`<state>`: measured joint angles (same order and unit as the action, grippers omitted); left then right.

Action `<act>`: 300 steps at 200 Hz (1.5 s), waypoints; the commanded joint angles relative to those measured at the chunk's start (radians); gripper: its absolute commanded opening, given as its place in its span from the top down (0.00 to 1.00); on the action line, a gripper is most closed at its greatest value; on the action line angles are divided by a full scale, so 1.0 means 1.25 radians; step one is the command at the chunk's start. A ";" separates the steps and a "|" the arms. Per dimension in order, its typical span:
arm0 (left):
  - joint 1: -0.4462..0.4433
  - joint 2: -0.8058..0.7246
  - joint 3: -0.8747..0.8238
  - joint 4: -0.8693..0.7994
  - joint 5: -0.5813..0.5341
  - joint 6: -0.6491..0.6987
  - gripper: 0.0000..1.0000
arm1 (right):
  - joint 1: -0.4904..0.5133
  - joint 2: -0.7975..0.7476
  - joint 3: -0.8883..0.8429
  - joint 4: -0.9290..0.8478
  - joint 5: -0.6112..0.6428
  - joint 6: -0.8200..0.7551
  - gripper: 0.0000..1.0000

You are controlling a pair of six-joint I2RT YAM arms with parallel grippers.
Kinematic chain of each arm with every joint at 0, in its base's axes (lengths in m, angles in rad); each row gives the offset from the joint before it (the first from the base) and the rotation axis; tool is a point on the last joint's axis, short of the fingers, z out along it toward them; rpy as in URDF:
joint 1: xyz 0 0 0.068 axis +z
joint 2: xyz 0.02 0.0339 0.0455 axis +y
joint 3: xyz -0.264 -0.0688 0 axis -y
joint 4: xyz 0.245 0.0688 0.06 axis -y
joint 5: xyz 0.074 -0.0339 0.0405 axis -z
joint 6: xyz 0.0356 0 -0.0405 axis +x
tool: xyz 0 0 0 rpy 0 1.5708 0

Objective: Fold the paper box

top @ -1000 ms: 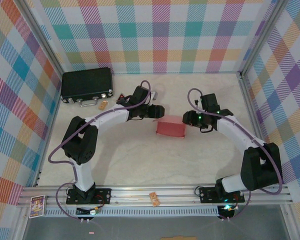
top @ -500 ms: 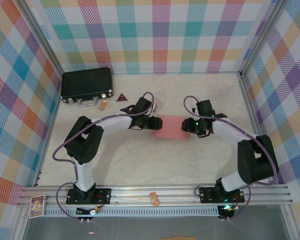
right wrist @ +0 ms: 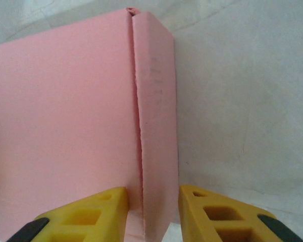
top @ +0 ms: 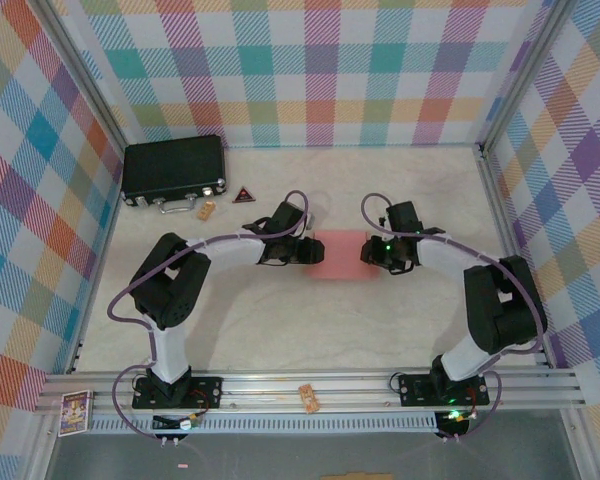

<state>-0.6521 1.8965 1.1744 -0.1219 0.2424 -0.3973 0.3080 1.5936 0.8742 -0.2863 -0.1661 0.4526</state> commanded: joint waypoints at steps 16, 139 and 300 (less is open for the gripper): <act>-0.007 0.002 -0.026 0.004 0.001 -0.018 0.56 | 0.010 0.065 0.015 -0.041 0.032 -0.018 0.71; 0.000 -0.035 -0.002 -0.034 -0.040 -0.003 0.55 | 0.058 0.049 0.091 -0.125 0.117 -0.054 0.67; 0.058 0.005 0.006 0.036 0.128 -0.028 0.59 | -0.007 0.125 0.165 -0.103 -0.064 -0.098 0.77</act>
<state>-0.5735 1.8977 1.1694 -0.1177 0.3485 -0.4118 0.2955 1.7149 1.0546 -0.4088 -0.2047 0.3496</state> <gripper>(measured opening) 0.421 0.246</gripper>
